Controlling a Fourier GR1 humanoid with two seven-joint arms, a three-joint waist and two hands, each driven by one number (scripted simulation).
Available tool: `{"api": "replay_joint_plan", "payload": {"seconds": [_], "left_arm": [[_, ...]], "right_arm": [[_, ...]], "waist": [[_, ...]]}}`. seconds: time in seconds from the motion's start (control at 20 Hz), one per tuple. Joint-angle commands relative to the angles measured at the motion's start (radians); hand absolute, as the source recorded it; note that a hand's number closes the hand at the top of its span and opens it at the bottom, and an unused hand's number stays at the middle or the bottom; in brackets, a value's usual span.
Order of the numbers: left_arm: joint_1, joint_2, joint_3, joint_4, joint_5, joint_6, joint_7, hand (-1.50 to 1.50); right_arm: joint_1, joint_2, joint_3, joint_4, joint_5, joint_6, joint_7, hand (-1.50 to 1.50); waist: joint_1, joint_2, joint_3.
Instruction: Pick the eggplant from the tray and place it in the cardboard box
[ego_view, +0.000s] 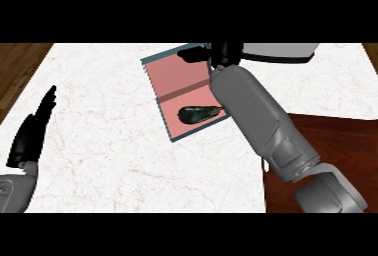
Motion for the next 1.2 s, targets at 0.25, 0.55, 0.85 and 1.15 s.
{"api": "replay_joint_plan", "payload": {"seconds": [0.25, 0.55, 0.85, 1.15], "left_arm": [[0.076, -0.004, 0.038, -0.028, 0.005, 0.010, 0.006, 0.00], [0.113, -0.010, 0.051, -0.037, -0.011, 0.016, 0.001, 0.00], [0.145, 0.005, 0.081, -0.096, 0.014, -0.014, 0.046, 0.00], [0.163, 0.010, 0.108, -0.096, 0.018, -0.024, -0.004, 0.00]], "right_arm": [[0.134, -0.038, -0.131, -0.169, -0.138, 0.052, -0.238, -1.50], [0.279, -0.184, -0.139, -0.301, -0.153, 0.161, -0.186, -1.50], [0.583, -0.260, -0.058, -0.630, -0.131, 0.237, -0.119, -1.50], [0.833, -0.394, -0.075, -0.856, -0.189, 0.397, -0.105, -1.50]], "waist": [[-0.079, -0.025, 0.000], [-0.104, -0.033, -0.001], [-0.114, -0.038, -0.001], [-0.103, -0.032, 0.000]]}}
